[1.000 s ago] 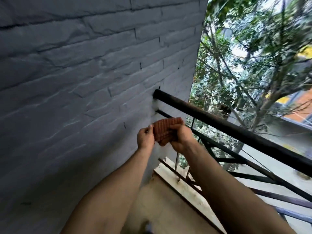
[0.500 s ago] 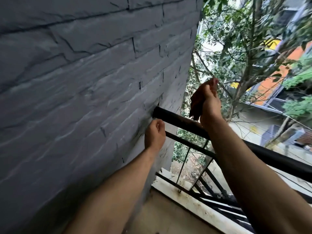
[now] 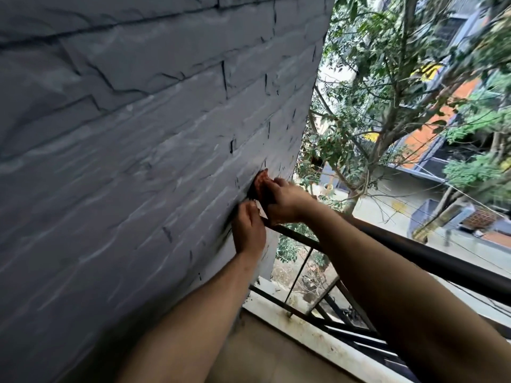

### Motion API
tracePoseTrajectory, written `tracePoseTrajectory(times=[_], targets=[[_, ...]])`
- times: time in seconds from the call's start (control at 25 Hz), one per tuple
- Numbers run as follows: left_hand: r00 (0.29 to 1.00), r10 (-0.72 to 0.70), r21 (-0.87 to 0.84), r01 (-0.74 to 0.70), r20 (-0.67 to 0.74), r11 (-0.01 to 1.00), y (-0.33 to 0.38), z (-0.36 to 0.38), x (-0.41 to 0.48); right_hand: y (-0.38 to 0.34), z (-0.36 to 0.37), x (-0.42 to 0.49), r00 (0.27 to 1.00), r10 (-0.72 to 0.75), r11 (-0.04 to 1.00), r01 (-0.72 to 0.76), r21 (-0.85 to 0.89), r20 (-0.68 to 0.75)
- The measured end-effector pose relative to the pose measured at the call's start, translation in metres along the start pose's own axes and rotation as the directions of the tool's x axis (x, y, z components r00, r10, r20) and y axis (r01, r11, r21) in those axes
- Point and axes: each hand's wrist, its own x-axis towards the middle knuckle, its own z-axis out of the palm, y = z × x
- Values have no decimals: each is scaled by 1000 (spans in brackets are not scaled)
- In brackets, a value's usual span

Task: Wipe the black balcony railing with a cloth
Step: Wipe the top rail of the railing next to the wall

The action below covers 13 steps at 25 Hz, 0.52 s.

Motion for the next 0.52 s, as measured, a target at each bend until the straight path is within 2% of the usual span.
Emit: tracePoseTrajectory(times=[0.04, 0.12, 0.2, 0.28, 0.4, 0.52], targets=[[1000, 8, 11, -8, -5, 1000, 2, -1, -2, 5, -10, 5, 1000, -26, 1000, 26, -1, -10], [999, 45, 26, -45, -12, 999, 6, -3, -5, 7, -11, 13, 998, -51, 989, 46, -143, -31], [990, 138, 51, -137, -20, 989, 8, -6, -10, 2, 9, 16, 999, -5, 975, -6, -221, -49], [965, 260, 139, -254, -23, 957, 11, -7, -7, -7, 19, 19, 990, 40, 977, -68, -204, -136], [921, 387, 239, -387, 50, 890, 24, 9, -8, 0, 26, 0, 961, 58, 957, -131, -259, -270], [878, 446, 292, -479, 177, 828, 40, 35, -3, 22, 29, -27, 954, 69, 962, -141, -234, -293]])
